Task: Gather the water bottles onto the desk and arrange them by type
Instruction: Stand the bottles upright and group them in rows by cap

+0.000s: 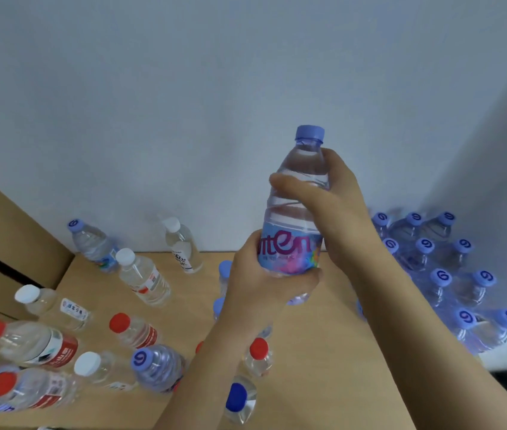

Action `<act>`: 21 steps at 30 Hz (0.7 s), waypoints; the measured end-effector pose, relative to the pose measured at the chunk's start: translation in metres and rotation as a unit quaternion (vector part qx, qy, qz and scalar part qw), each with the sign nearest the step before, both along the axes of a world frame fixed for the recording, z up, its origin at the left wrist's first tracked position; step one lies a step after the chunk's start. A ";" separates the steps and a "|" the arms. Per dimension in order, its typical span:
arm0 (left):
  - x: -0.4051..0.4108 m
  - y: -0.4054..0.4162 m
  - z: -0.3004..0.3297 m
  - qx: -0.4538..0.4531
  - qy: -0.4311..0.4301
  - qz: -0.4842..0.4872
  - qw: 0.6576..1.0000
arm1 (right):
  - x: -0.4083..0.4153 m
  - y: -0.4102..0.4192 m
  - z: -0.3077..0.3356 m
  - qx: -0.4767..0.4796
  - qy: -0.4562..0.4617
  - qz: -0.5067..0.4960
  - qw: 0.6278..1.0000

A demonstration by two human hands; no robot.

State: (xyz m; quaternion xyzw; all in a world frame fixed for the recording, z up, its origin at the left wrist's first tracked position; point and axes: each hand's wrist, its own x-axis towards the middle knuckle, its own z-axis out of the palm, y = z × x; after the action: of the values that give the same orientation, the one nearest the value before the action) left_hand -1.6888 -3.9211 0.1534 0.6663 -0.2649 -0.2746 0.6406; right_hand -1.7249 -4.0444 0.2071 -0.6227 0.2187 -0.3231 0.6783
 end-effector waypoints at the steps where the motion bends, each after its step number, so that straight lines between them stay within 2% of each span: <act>1: -0.004 -0.003 -0.001 0.004 -0.016 0.019 1.000 | 0.001 0.000 -0.001 -0.012 0.011 -0.022 1.000; 6: -0.012 -0.011 -0.002 0.004 0.012 0.015 1.000 | -0.002 -0.007 -0.001 0.015 -0.009 -0.012 1.000; 15: 0.005 -0.016 0.005 0.011 0.068 -0.143 0.987 | -0.019 -0.029 0.005 0.071 -0.070 0.101 0.990; 18: 0.002 -0.019 0.005 0.007 0.053 -0.120 0.991 | -0.022 -0.031 0.003 0.044 -0.052 0.091 0.994; 21: -0.008 -0.026 0.004 0.013 -0.006 -0.042 0.999 | -0.023 -0.030 0.002 -0.022 -0.009 0.012 1.000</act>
State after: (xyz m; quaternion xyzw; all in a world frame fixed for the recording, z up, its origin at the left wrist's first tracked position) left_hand -1.6964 -3.9470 0.1571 0.6644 -0.2931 -0.3004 0.6184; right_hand -1.7481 -4.0740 0.2087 -0.6370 0.1982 -0.3252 0.6702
